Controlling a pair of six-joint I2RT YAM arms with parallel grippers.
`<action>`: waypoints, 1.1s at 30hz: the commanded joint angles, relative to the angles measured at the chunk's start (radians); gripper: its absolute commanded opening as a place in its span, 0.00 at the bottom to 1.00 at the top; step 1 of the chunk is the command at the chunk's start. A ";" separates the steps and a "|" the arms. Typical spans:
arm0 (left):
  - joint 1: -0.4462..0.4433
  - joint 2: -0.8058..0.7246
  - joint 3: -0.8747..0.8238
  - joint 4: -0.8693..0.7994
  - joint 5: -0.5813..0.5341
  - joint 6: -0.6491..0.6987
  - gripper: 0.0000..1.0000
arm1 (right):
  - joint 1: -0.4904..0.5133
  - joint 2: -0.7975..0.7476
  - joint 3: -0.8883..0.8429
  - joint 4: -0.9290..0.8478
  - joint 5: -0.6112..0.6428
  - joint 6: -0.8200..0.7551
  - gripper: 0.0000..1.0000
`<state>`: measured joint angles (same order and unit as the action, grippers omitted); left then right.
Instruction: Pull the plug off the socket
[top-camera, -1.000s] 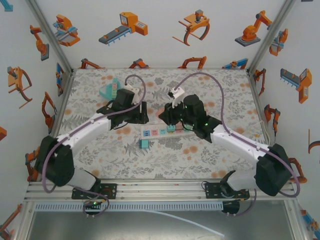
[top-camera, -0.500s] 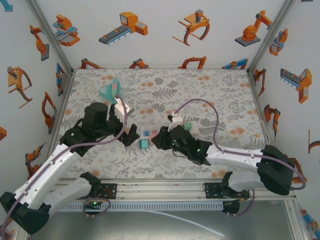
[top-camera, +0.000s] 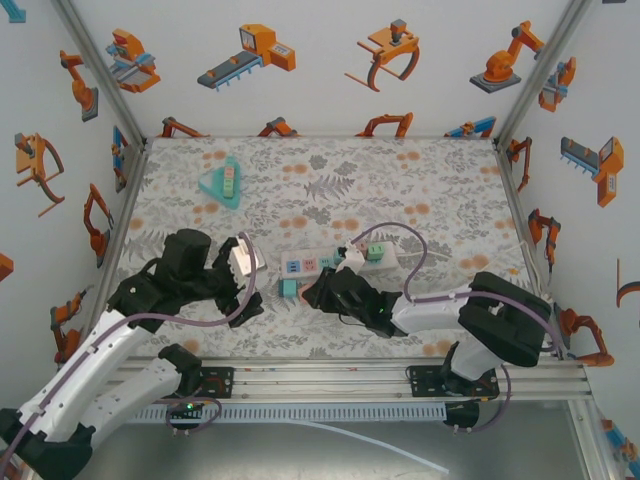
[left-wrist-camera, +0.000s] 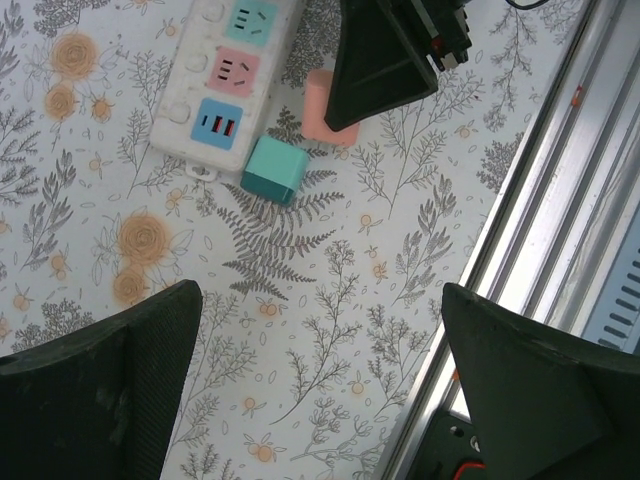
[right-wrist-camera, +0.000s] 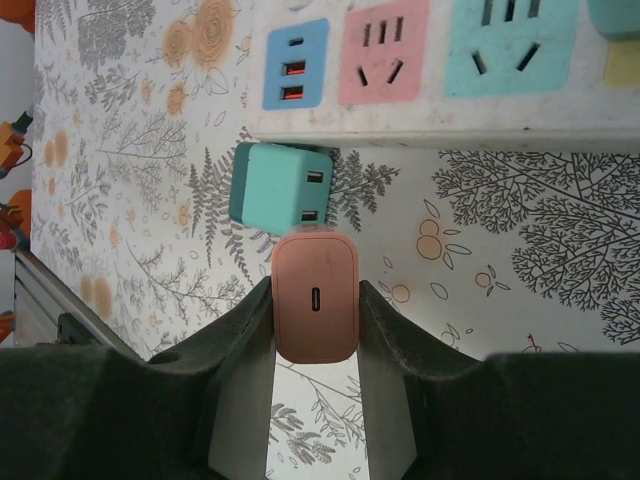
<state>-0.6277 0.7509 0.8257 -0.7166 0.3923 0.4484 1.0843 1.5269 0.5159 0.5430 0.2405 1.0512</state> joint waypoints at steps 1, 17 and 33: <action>-0.001 -0.001 -0.026 0.019 0.030 0.043 0.97 | 0.007 0.017 -0.014 0.085 0.065 0.033 0.19; -0.002 0.015 -0.046 0.031 0.082 0.069 0.97 | 0.008 0.132 -0.045 0.211 0.167 0.053 0.39; 0.000 0.056 -0.061 0.050 -0.006 0.048 0.97 | 0.007 0.037 -0.124 0.234 0.213 0.080 0.67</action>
<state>-0.6277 0.8001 0.7700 -0.6838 0.3943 0.4915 1.0843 1.6081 0.4202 0.7963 0.3927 1.1400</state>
